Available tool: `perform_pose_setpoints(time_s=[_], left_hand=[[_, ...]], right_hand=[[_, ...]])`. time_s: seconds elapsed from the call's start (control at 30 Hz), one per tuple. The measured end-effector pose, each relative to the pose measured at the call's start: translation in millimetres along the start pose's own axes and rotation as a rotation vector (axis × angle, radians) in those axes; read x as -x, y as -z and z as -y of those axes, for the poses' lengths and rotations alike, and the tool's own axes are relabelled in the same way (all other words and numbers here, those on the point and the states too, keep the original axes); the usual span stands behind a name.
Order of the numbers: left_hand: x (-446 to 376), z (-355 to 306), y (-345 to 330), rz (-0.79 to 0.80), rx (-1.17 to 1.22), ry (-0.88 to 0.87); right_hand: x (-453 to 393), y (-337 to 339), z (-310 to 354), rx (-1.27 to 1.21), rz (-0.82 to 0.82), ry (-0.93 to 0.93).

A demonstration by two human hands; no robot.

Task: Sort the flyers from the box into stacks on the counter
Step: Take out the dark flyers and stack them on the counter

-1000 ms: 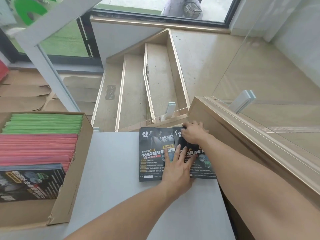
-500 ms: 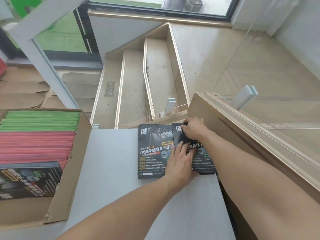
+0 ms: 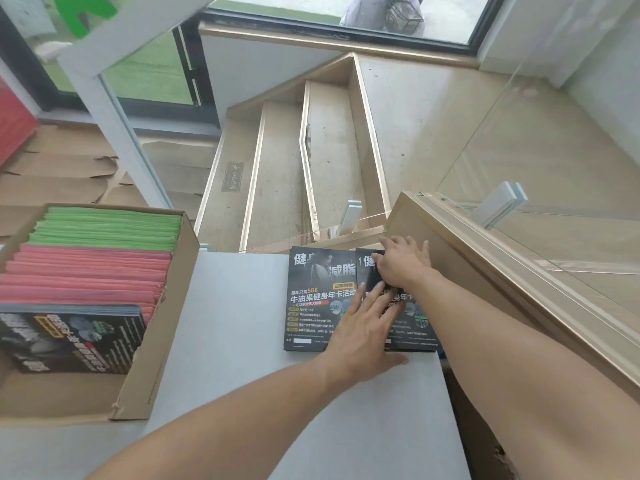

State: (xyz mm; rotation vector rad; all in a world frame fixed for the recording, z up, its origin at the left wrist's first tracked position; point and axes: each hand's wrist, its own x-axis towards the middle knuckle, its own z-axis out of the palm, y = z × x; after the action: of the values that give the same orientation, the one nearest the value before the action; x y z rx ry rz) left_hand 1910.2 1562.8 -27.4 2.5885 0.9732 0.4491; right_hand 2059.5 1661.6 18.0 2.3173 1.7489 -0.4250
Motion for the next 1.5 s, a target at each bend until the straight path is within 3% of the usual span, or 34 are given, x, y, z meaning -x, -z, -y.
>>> perform_pose_setpoints(time_s=[0.23,0.4,0.5,0.63,0.73,0.97,1.5], left_hand=[[96,36,66,-0.427,0.317,0.188],[179,79,139,-0.806,0.202,0.292],[228,110,177,-0.936,0.107,0.494],[290,150,200,-0.791,-0.145,0.858],[318,165,192,-0.582,-0.251,0.98],[317,165,184,-0.504,-0.286,1.021],[319,161,191,-0.464,-0.26,1.02]], right_hand=[[44,27,91,-0.212,-0.285,0.356],[113,20,204,-0.4,-0.379,0.738],[158,5,263,-0.416,-0.426,0.929],[190,-17,316,-0.205,-0.306,0.99],[197,-28,334,-0.024,-0.257,0.909],[208,-39,346,0.075,-0.295,0.796],[222,-52,344,0.229,-0.432,0.789]])
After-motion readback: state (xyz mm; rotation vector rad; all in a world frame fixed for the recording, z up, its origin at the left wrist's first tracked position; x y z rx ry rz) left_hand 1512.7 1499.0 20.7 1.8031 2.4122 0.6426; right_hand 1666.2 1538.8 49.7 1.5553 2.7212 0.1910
